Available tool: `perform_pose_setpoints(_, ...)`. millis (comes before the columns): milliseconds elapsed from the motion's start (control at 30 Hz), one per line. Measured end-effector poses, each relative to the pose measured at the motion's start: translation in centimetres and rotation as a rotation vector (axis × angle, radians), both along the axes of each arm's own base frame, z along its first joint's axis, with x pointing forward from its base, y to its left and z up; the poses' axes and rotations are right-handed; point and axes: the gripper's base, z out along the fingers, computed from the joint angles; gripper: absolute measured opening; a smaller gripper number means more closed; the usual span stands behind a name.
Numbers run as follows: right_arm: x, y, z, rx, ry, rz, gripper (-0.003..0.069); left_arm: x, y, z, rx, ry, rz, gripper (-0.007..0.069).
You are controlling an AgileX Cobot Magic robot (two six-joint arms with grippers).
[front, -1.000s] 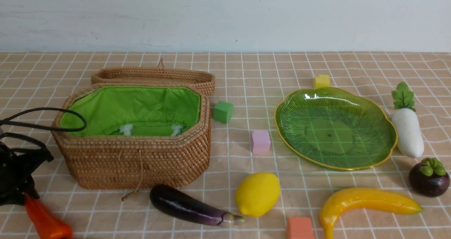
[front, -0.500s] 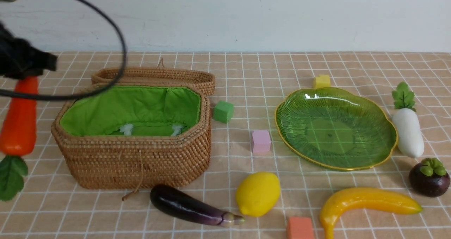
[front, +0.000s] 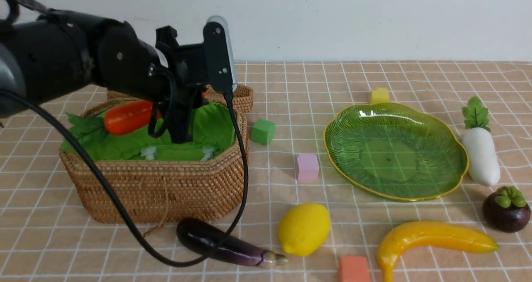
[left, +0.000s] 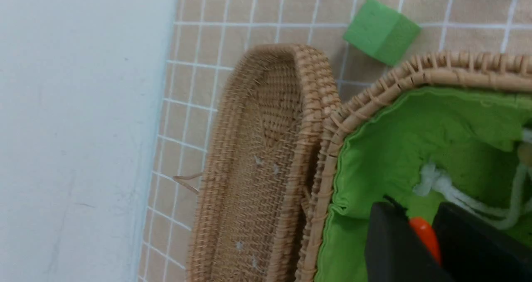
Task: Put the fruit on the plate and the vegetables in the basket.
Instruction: Use the left arm to grab a carrot and put it into the left basket, then use the left arm to grab an eggplant and put it into the left basket
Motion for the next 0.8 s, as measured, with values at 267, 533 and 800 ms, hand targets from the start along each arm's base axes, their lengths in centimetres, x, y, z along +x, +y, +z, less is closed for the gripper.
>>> perform_pose_setpoints(267,-0.1,0.1,0.0,0.005,0.009,0.005,0.0138,-0.1,0.0,0.4,-0.012,-0.012,0.002,0.0495)
perform_pose_setpoints(533,-0.5,0.2,-0.7,-0.005,0.087,0.032,0.0141,-6.9,-2.0,4.7,-0.179,0.217,-0.029,0.065)
perform_pose_setpoints(800,-0.8,0.3,-1.1,-0.016,0.142,0.055,0.0142,-12.6,-7.0,-0.6,0.044,0.453,-0.345,0.0531)
